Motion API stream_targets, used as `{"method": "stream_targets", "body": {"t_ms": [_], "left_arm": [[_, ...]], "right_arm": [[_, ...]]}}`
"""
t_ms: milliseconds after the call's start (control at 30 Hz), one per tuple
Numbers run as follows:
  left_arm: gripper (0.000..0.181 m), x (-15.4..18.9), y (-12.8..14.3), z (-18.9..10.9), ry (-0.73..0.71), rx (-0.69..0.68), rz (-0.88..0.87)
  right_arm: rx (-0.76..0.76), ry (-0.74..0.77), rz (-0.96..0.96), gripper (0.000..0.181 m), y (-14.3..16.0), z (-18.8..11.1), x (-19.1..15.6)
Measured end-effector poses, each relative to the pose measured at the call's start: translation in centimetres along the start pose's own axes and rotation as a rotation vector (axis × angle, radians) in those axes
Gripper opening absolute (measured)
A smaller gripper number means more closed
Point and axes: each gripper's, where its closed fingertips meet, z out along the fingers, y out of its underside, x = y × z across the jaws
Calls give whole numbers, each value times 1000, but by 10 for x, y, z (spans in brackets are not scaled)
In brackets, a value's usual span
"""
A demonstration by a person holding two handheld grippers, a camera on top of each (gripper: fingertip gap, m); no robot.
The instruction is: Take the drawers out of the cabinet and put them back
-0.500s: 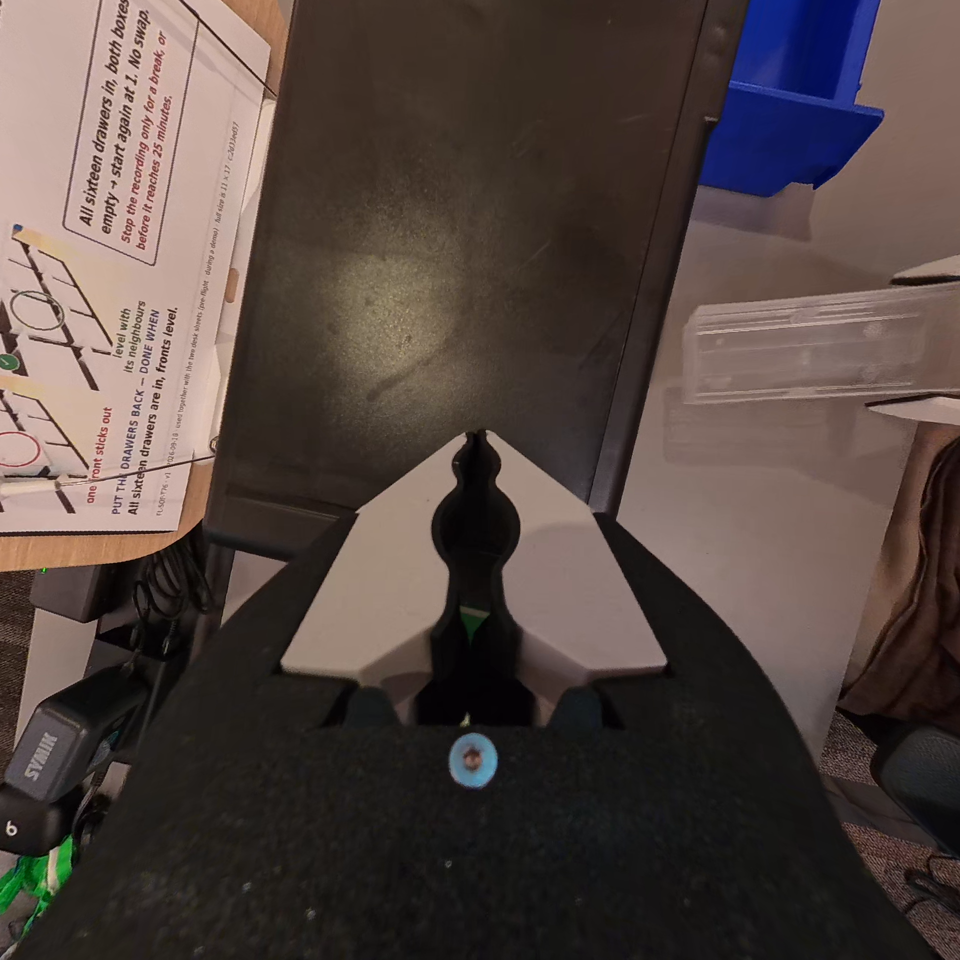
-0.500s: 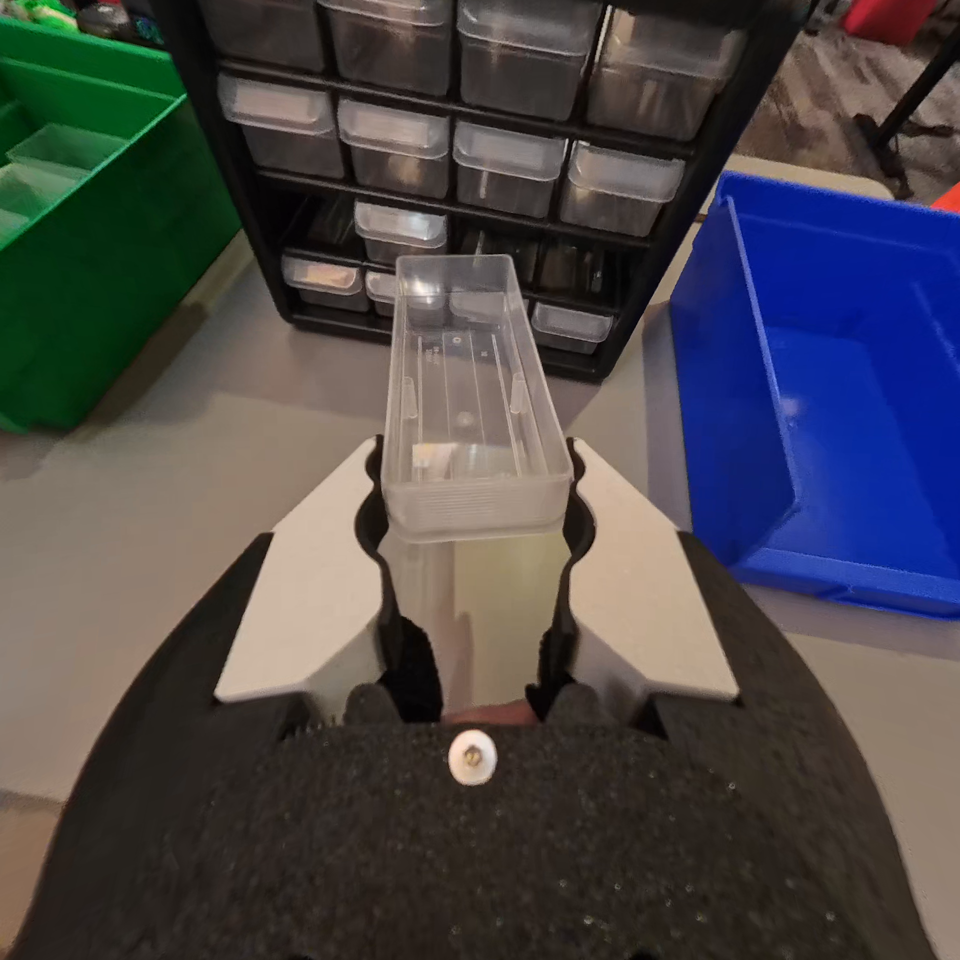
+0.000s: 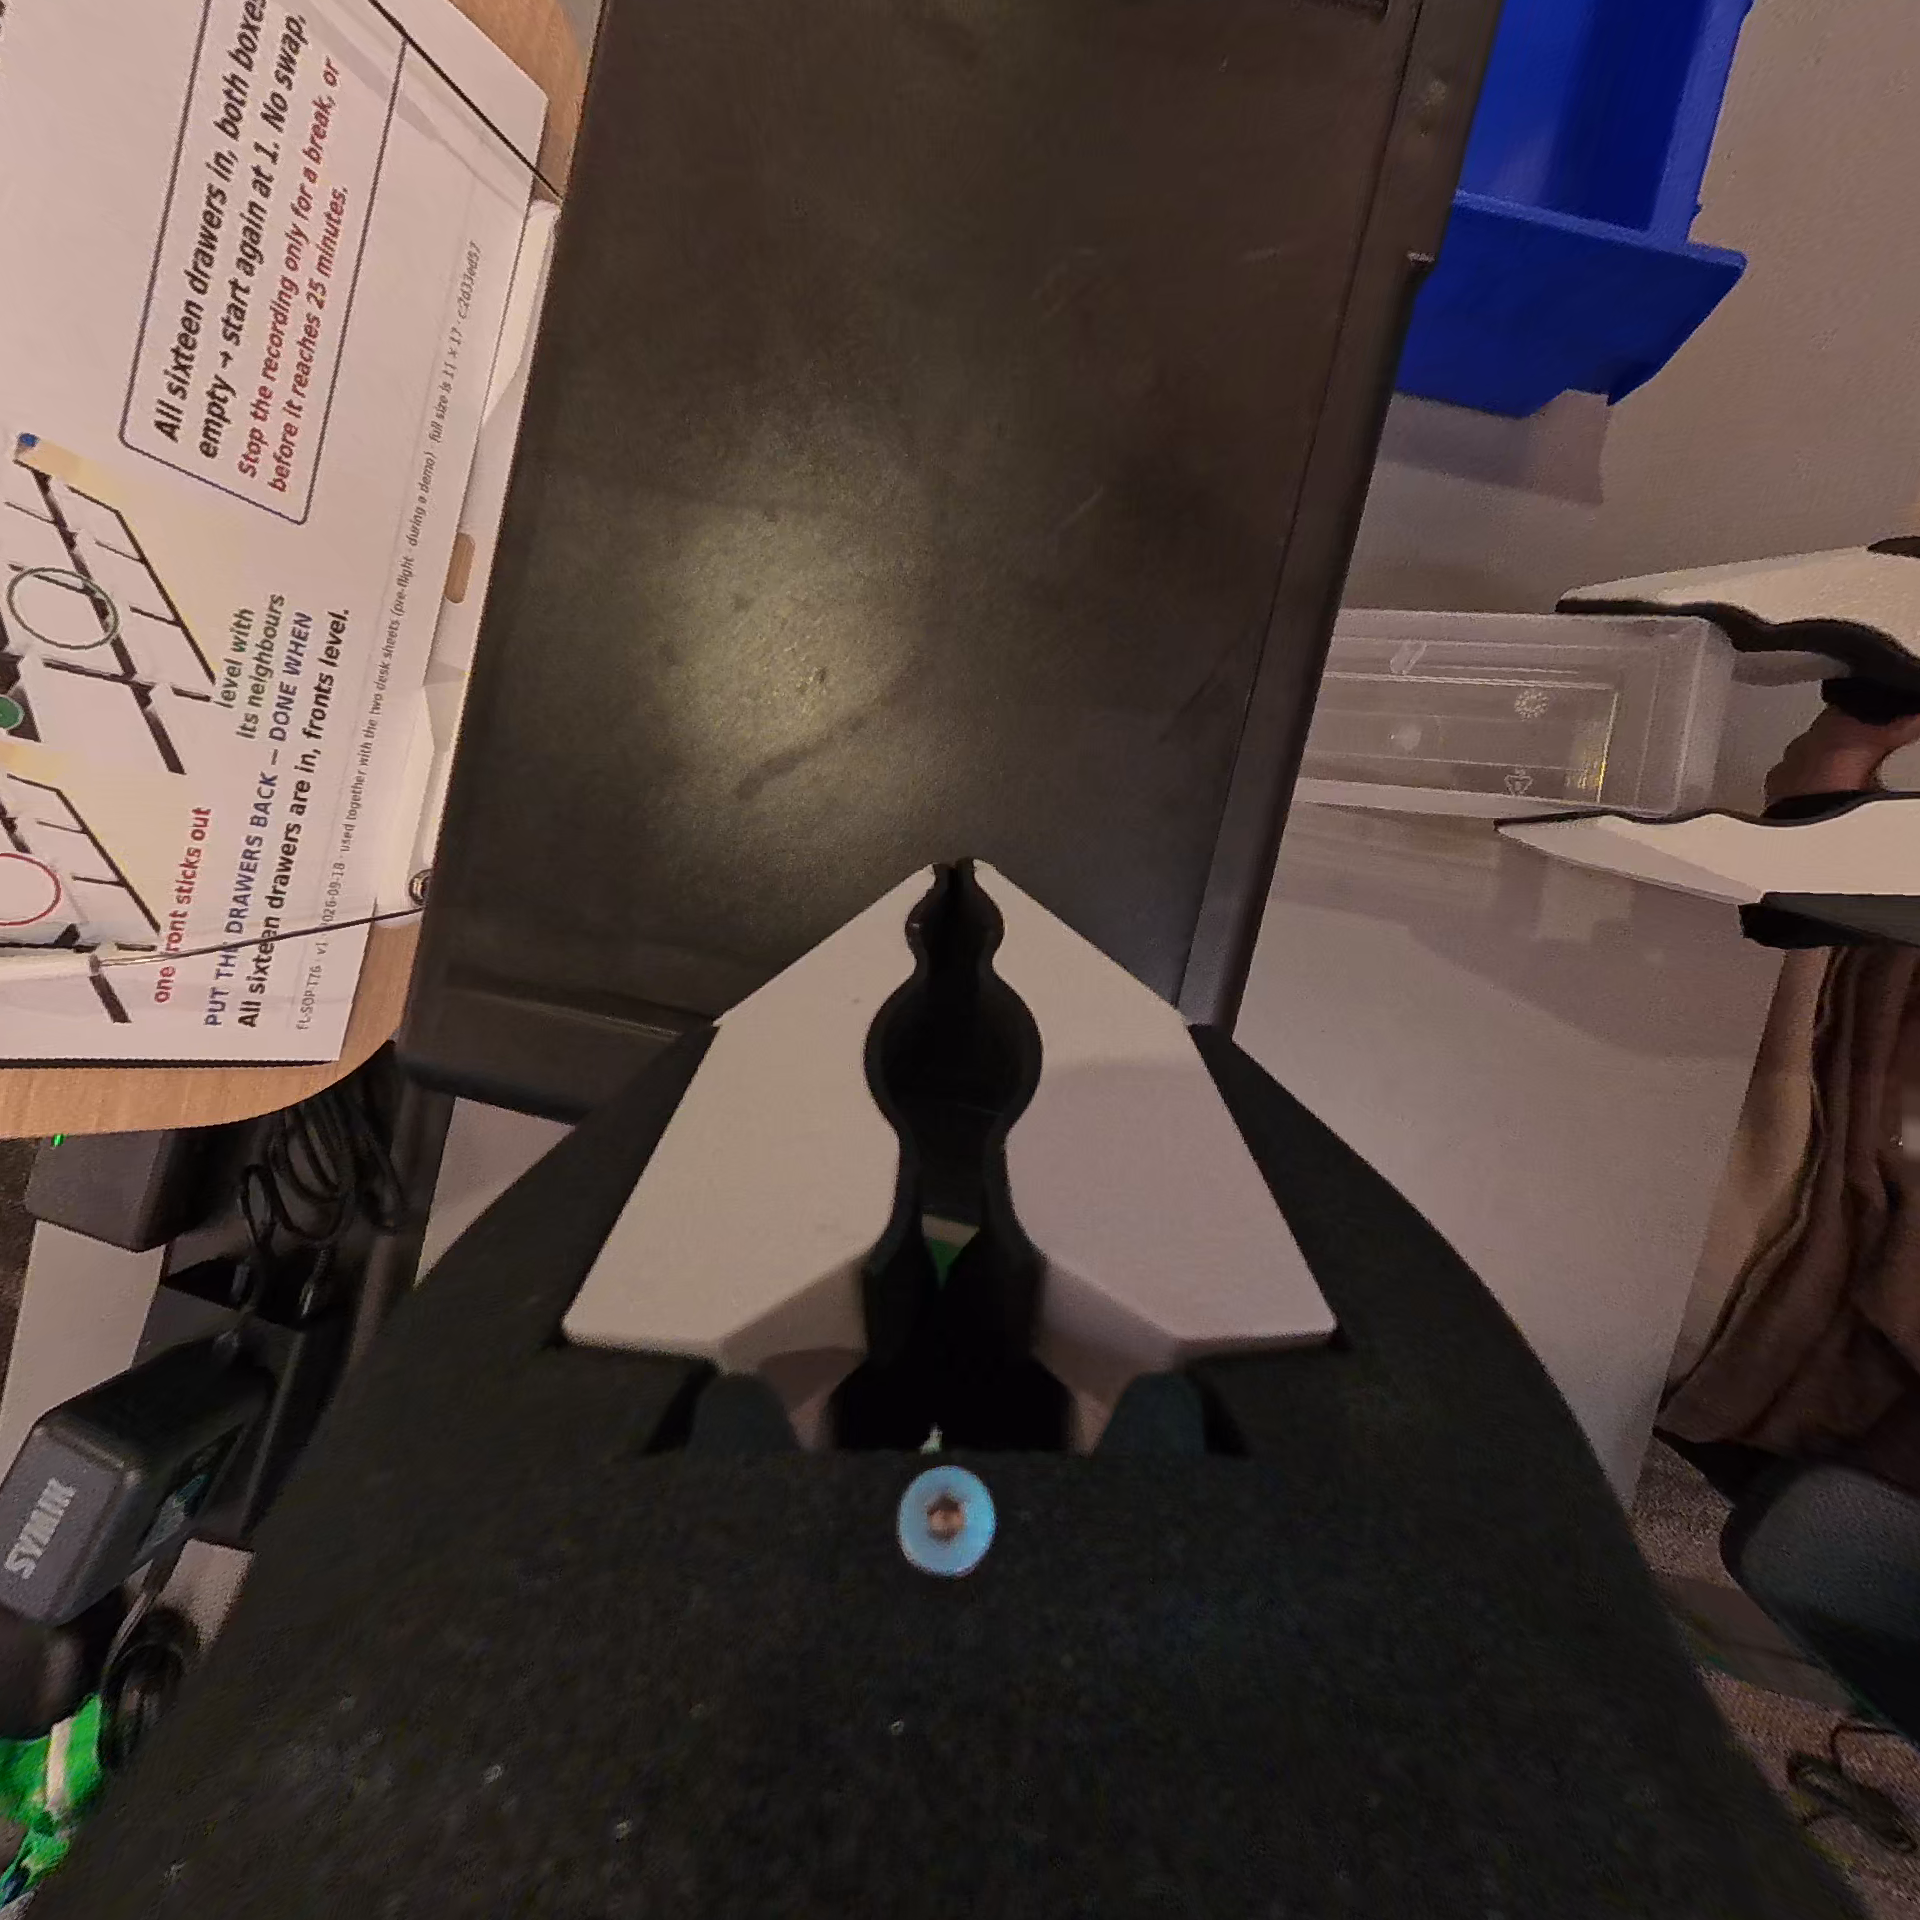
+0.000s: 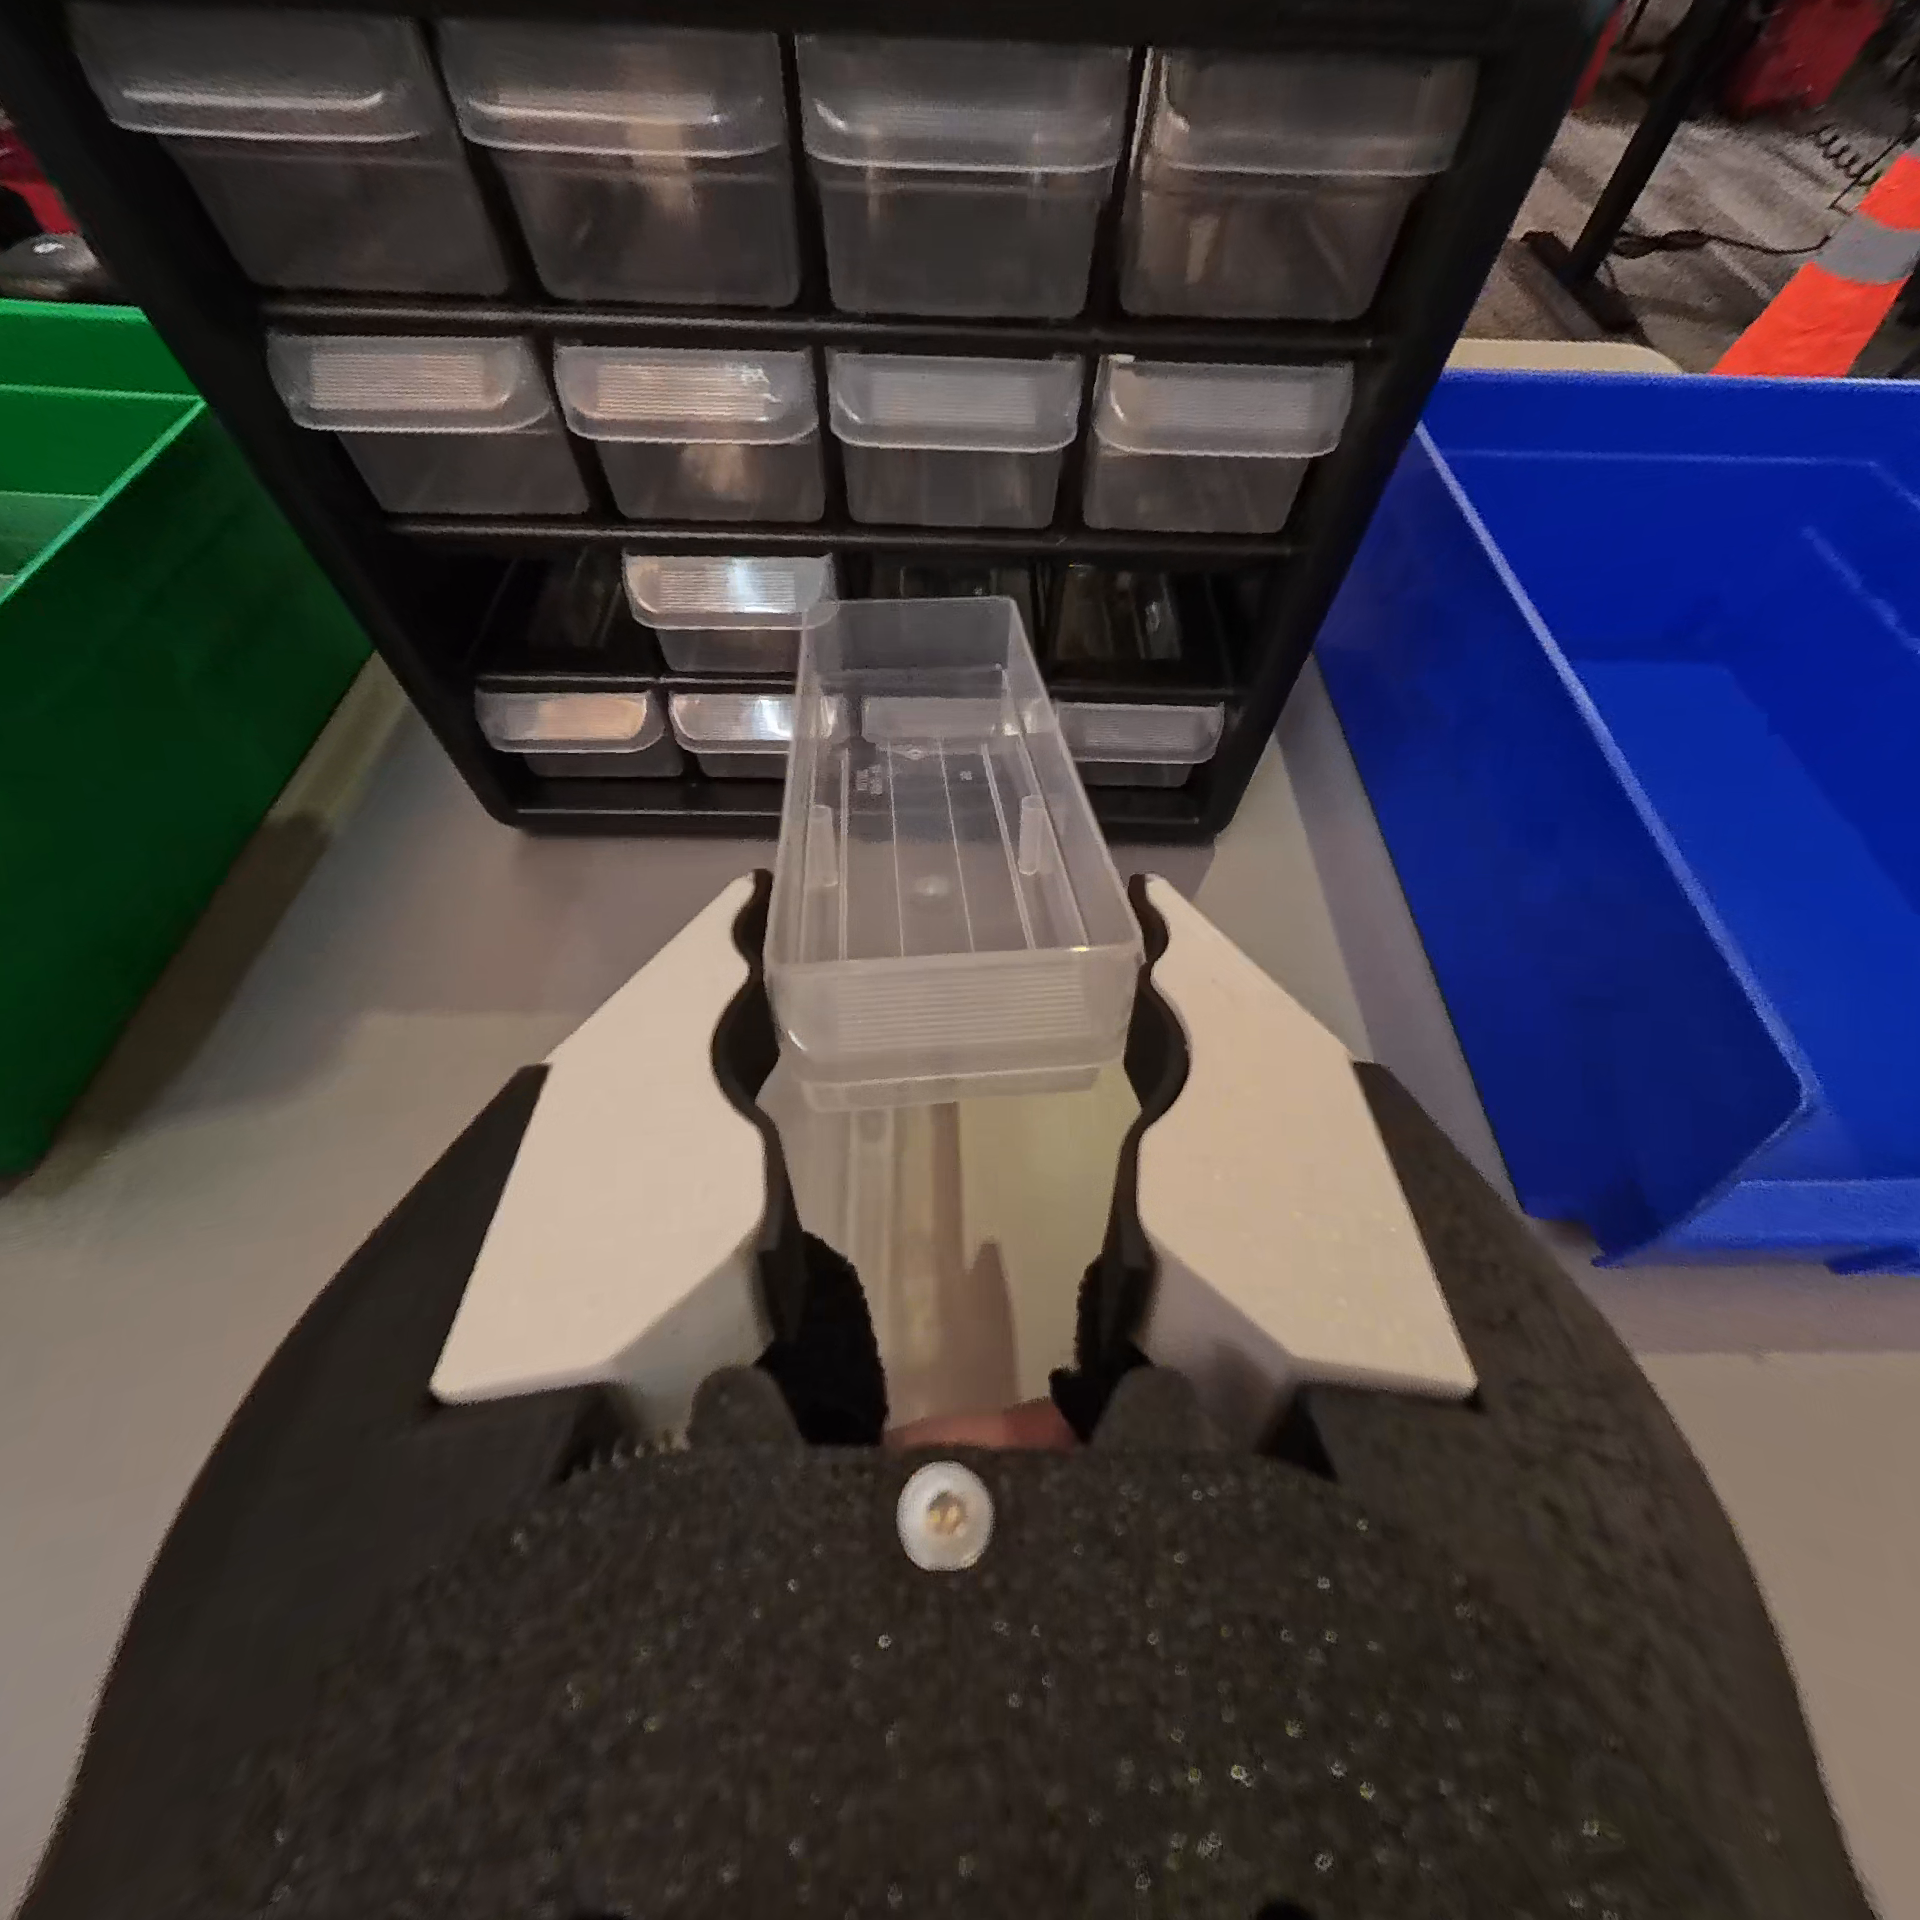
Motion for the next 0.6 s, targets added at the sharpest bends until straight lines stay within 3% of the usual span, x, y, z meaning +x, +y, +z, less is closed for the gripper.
{"method": "stream_targets", "body": {"t_ms": [600], "left_arm": [[0,0,0,0,-21,-22,16]], "right_arm": [[72,31,87,66,-14,16,9]]}}
